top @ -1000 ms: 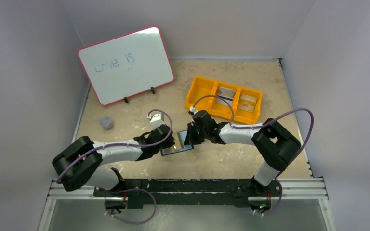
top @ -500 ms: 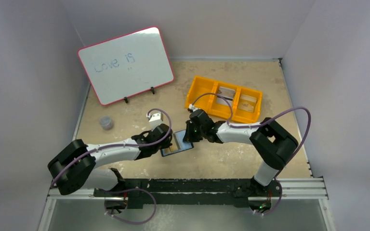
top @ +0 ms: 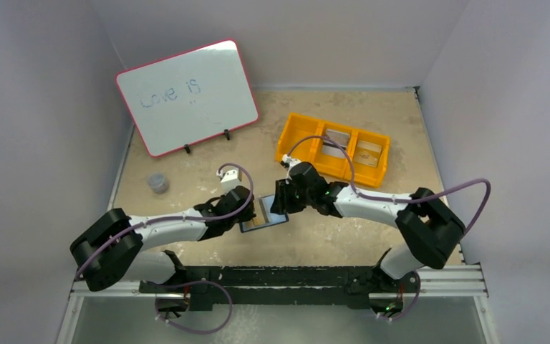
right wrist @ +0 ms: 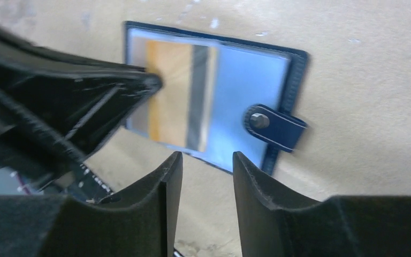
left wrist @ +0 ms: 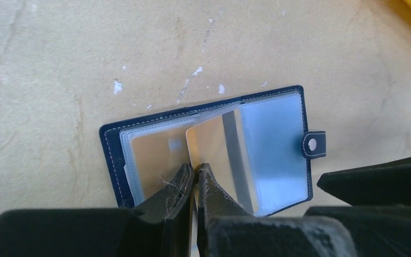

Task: Take the credit cards out of the card holder
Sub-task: Remove the credit card from the card holder.

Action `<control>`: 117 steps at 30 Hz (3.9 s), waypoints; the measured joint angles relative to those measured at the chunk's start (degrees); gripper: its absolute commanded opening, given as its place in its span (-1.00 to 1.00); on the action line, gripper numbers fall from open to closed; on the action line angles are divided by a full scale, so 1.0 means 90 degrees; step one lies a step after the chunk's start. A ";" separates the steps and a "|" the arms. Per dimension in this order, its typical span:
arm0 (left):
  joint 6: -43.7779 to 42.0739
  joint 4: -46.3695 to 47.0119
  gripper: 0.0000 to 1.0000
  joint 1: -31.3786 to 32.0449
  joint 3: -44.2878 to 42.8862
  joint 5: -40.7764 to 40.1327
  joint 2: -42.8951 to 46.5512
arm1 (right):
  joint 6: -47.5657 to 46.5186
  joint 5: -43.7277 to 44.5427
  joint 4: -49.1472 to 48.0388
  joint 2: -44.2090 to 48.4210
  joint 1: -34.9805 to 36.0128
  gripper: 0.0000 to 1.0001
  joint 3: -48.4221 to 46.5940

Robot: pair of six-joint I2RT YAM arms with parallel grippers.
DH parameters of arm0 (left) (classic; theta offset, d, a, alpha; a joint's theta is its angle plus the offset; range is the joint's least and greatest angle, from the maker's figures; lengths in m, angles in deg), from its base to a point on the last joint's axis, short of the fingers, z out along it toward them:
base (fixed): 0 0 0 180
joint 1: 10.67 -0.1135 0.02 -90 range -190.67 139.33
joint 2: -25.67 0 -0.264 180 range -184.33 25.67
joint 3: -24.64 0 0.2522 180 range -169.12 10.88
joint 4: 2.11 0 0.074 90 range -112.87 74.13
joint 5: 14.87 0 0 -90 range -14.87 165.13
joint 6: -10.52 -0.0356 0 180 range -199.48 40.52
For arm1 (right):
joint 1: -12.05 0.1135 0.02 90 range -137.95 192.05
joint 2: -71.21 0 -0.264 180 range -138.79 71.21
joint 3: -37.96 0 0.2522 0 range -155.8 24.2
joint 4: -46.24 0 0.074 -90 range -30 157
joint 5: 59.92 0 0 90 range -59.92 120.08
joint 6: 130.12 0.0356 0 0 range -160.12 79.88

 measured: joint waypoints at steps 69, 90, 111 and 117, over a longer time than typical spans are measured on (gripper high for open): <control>0.0476 0.1032 -1.00 -0.0073 0.0641 0.0068 0.0253 | 0.0267 0.2635 -0.0304 -0.1443 0.1042 -0.21 -0.0962; 0.0197 -0.0542 -1.00 -0.0070 0.0653 -0.0121 0.1433 | 0.0313 0.2630 -0.0121 -0.1469 0.1042 -0.16 -0.1090; -0.0192 -0.1996 -1.00 -0.0070 -0.0245 -0.0622 0.2419 | 0.0755 0.3995 0.2747 -0.0442 0.0848 0.03 -0.1598; -0.0542 -0.1372 -1.00 -0.0070 -0.0423 -0.0163 0.2404 | 0.0146 0.1940 0.1132 0.1360 -0.0316 0.15 -0.0716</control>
